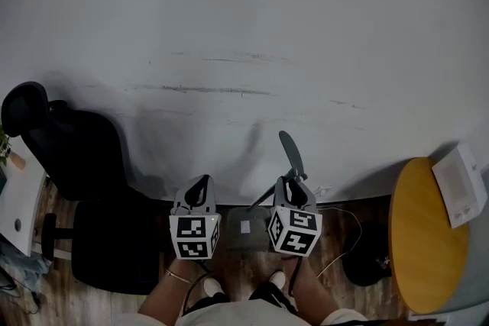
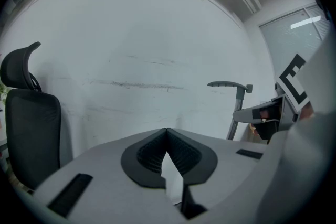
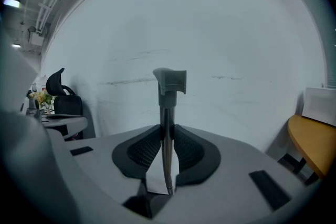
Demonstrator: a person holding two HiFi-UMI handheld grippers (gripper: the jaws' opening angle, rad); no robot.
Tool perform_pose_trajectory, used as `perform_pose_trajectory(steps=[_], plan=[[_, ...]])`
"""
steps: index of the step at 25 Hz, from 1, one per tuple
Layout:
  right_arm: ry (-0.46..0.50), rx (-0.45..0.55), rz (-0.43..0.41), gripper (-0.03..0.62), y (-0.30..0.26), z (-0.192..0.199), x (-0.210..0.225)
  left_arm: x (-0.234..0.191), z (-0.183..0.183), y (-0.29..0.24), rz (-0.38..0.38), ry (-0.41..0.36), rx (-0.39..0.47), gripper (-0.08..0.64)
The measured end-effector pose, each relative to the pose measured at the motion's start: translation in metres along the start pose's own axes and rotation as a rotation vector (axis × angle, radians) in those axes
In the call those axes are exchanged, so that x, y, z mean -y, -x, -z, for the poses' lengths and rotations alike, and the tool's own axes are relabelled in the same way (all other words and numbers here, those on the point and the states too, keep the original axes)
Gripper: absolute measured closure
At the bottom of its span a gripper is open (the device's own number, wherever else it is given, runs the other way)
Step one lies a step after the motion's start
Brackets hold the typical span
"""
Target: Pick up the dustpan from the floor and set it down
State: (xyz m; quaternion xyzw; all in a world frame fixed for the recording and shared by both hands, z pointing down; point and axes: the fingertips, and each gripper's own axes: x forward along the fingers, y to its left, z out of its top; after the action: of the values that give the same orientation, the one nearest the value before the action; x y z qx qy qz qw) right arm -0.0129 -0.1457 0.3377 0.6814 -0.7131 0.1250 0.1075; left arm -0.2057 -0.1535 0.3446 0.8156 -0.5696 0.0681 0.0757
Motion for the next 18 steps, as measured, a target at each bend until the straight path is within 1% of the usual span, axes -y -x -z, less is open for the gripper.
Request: perform_pose_trajectory(steps=[3,8,10,13,16,18], plan=[[0.008,-0.012,-0.013,0.497,-0.004,0.004,-0.018,-0.015,0.007,0.005,-0.017,0.011,-0.015,0.551],[0.025,-0.01,-0.037,0.497,-0.007,0.004,-0.039,-0.029,0.008,0.012,-0.06,0.03,-0.012,0.551],[0.025,-0.008,-0.038,0.497,-0.008,0.003,-0.042,-0.027,0.01,0.016,-0.064,0.043,-0.015,0.551],[0.026,0.001,-0.032,0.497,-0.009,-0.002,-0.046,-0.028,0.016,0.019,-0.066,0.035,-0.023,0.551],[0.025,0.003,-0.031,0.497,-0.012,-0.004,-0.048,-0.033,0.023,0.019,-0.077,0.067,-0.033,0.551],[0.021,0.0,-0.028,0.497,-0.015,-0.002,-0.047,-0.032,0.029,0.019,-0.078,0.071,-0.045,0.551]])
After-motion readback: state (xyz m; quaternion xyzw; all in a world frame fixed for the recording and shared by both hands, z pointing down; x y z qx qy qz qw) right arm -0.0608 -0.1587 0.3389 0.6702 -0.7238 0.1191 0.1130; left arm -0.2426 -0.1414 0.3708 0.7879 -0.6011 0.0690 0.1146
